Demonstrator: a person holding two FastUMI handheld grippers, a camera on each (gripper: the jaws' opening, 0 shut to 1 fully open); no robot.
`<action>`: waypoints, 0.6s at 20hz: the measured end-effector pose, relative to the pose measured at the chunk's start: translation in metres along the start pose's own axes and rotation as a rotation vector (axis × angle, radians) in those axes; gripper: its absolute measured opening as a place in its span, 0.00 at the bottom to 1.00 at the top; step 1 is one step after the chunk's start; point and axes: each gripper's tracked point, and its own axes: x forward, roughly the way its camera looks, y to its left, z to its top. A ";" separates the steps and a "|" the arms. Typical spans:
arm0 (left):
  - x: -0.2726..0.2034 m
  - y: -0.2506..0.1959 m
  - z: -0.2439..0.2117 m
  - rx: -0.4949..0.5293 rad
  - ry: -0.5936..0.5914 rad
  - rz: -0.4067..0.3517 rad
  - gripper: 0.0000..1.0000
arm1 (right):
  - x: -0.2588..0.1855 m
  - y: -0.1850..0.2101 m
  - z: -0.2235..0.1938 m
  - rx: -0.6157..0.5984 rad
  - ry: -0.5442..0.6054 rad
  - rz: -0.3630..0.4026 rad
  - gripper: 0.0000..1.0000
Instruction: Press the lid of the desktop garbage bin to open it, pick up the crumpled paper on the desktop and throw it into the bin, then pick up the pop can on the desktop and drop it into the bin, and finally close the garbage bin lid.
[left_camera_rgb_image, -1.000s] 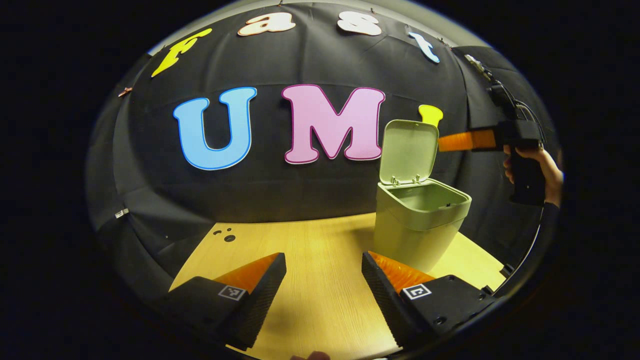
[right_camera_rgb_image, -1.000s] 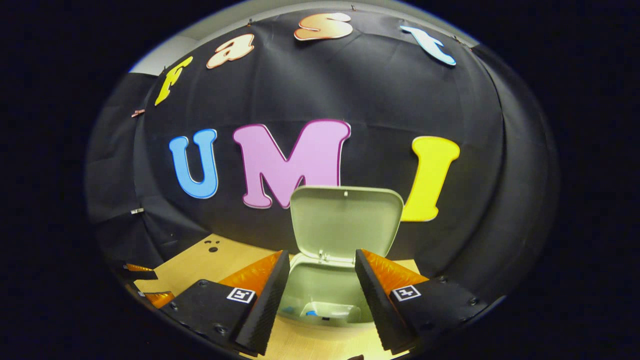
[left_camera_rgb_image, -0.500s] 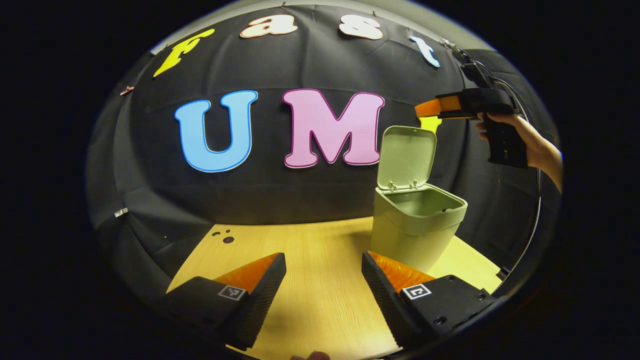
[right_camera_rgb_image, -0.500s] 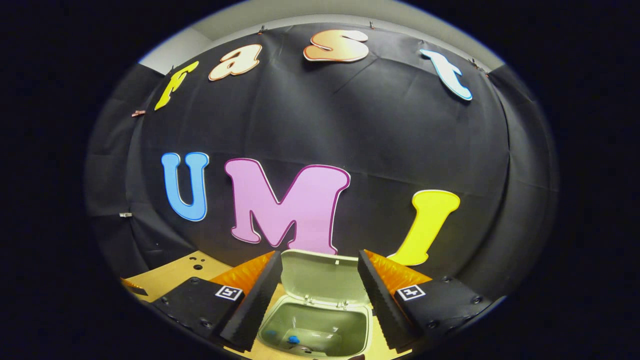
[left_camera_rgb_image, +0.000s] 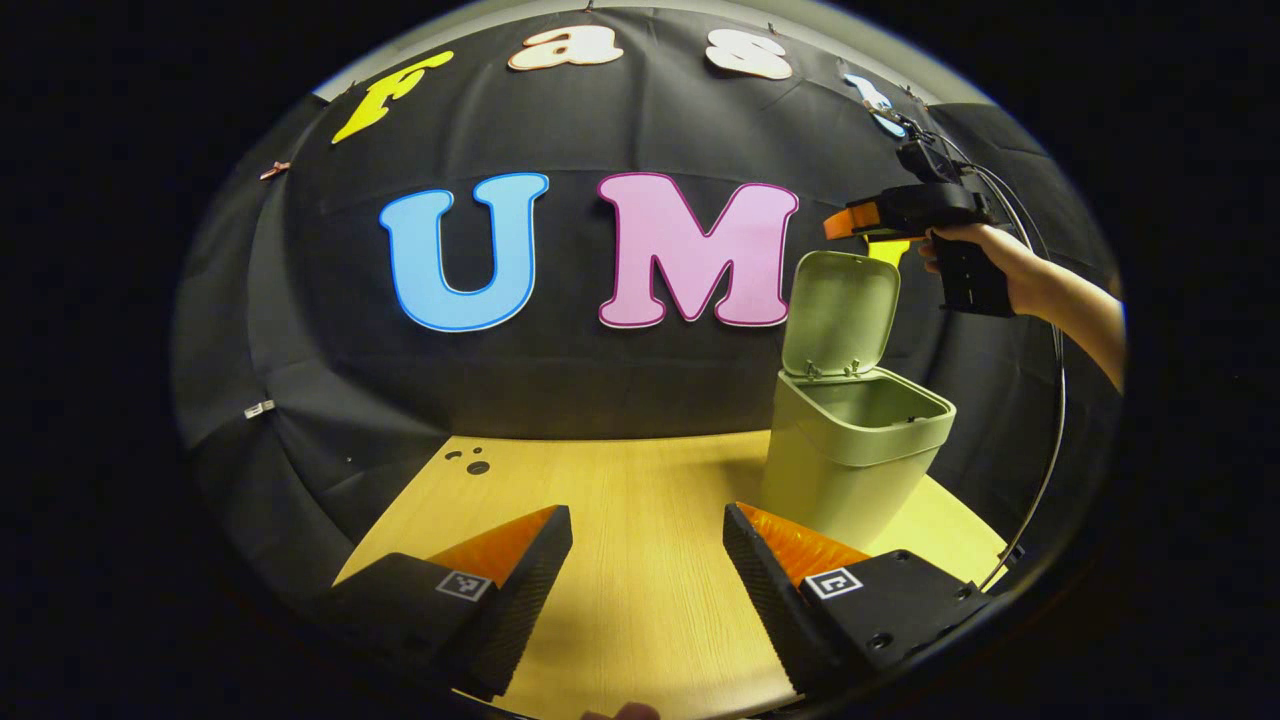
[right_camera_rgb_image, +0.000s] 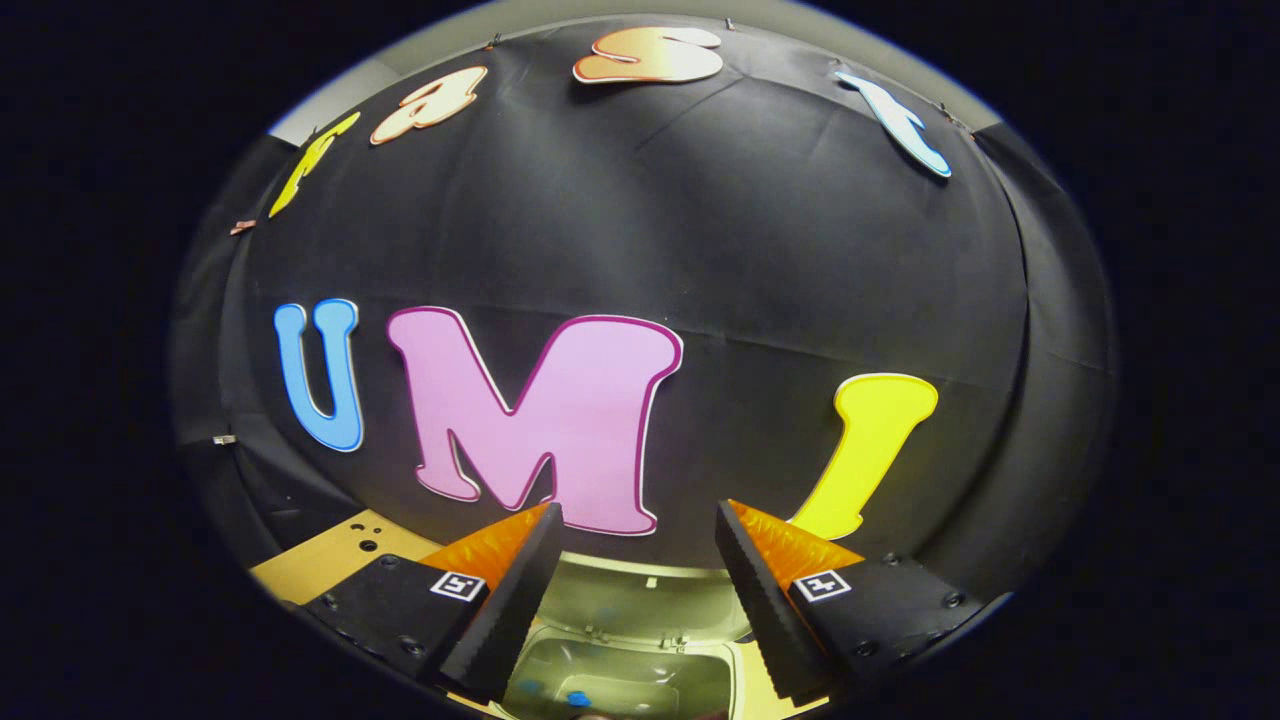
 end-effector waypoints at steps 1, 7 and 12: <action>0.000 0.000 -0.001 -0.001 0.002 0.003 0.98 | 0.005 -0.002 -0.002 0.003 0.011 -0.004 0.95; -0.004 -0.001 -0.001 0.006 0.006 0.007 0.98 | 0.008 -0.008 -0.025 0.052 0.084 0.002 0.95; -0.002 -0.006 -0.001 0.011 0.008 -0.011 0.98 | -0.029 -0.004 -0.036 0.057 0.058 0.002 0.95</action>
